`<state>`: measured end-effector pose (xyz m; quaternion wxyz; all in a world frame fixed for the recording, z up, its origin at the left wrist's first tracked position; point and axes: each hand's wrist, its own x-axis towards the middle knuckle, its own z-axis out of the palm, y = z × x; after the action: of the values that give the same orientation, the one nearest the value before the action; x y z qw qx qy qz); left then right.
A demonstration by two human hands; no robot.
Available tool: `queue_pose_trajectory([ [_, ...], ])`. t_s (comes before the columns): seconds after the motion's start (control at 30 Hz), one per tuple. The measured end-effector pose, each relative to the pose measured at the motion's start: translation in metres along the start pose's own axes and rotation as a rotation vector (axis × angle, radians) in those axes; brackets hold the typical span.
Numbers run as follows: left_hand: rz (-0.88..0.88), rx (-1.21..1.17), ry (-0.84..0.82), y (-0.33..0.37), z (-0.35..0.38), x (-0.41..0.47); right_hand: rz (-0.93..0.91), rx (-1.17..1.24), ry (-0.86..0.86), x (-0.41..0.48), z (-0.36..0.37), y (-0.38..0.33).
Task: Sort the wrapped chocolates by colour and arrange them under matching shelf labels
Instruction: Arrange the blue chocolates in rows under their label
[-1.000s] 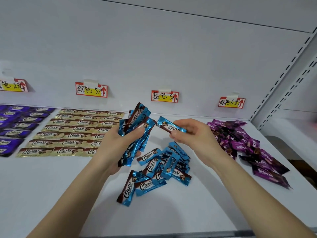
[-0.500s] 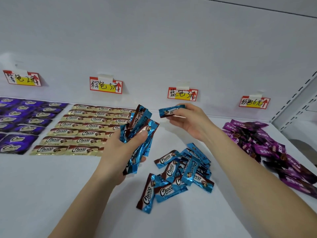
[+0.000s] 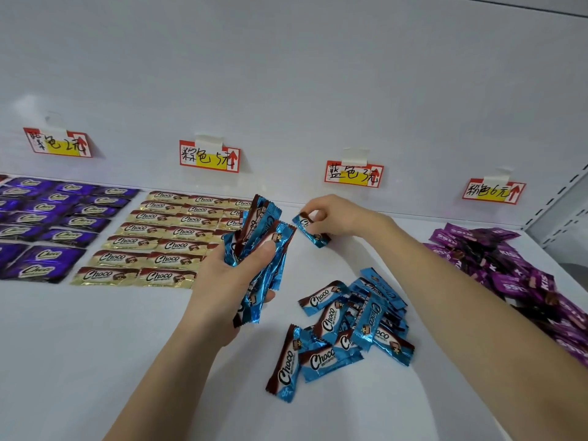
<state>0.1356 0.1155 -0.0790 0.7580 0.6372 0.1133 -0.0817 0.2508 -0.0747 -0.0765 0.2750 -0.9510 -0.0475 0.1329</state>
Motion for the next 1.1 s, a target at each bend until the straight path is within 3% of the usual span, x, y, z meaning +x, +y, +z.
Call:
queue_pose_trajectory([
  [0.07, 0.007, -0.002, 0.001, 0.000, 0.000, 0.000, -0.043, -0.077, 0.062, -0.002, 0.004, 0.000],
  [0.23, 0.016, -0.030, 0.014, 0.001, -0.001, -0.001, -0.128, -0.166, 0.403, -0.027, 0.019, 0.005],
  [0.47, 0.003, -0.116, 0.080, 0.002, -0.005, 0.000, -0.195, -0.431, 0.280, -0.036, 0.039, 0.009],
  [0.63, 0.003, -0.176, 0.107, 0.004, -0.007, -0.001, -0.227, -0.416, 0.348, -0.032, 0.040, 0.013],
  [1.1, -0.004, -0.228, 0.113, 0.003, -0.010, 0.001, -0.109, -0.420, 0.219, 0.001, 0.041, -0.004],
])
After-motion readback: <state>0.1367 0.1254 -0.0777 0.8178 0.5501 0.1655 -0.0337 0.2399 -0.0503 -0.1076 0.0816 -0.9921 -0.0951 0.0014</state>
